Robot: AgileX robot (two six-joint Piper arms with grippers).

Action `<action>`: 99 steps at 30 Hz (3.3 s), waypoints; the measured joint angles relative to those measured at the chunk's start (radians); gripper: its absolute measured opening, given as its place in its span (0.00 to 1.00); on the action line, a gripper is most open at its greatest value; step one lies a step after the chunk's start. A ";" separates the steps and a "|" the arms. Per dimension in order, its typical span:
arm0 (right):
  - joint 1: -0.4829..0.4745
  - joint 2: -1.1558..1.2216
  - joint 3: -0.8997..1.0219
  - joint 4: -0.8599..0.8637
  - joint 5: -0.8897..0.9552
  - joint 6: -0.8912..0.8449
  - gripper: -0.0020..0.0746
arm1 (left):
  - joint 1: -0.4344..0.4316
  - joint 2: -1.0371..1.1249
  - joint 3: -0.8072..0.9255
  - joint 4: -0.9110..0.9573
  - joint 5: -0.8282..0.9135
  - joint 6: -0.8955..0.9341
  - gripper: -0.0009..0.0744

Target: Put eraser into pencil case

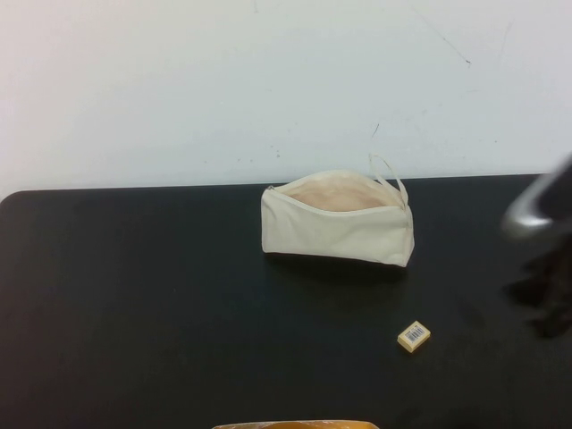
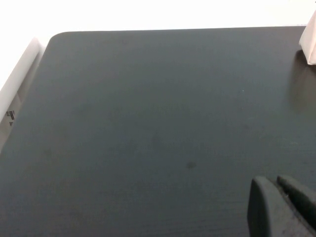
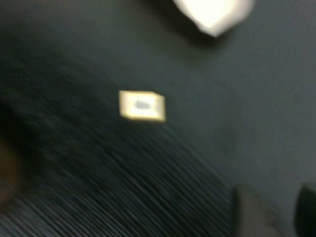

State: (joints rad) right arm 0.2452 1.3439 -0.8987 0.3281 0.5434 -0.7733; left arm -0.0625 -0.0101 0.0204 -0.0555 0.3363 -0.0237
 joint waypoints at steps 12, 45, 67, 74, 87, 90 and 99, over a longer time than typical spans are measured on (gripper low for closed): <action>0.187 0.398 -0.165 0.002 -0.032 0.005 0.66 | 0.000 0.000 0.000 0.000 0.000 0.000 0.01; 0.187 0.613 -0.427 -0.042 0.220 0.035 0.41 | 0.000 0.000 0.000 0.000 0.000 0.000 0.01; 0.187 0.750 -0.957 0.001 -0.044 0.021 0.42 | 0.000 0.000 0.000 0.000 0.000 0.000 0.01; 0.187 0.766 -0.963 0.021 0.004 0.021 0.58 | 0.000 0.000 0.000 0.000 0.000 0.000 0.01; 0.189 0.668 -1.216 -0.022 0.365 0.103 0.45 | 0.000 0.000 0.000 0.000 0.000 0.000 0.01; 0.189 0.607 -1.227 -0.098 0.439 0.113 0.25 | 0.000 0.000 0.000 0.000 0.000 0.000 0.01; 0.189 0.324 -1.231 -0.350 0.531 0.235 0.03 | 0.000 0.000 0.000 0.000 0.000 0.000 0.01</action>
State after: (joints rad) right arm 0.4342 1.6677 -2.1293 -0.0222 1.0743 -0.5380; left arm -0.0625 -0.0101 0.0204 -0.0555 0.3363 -0.0237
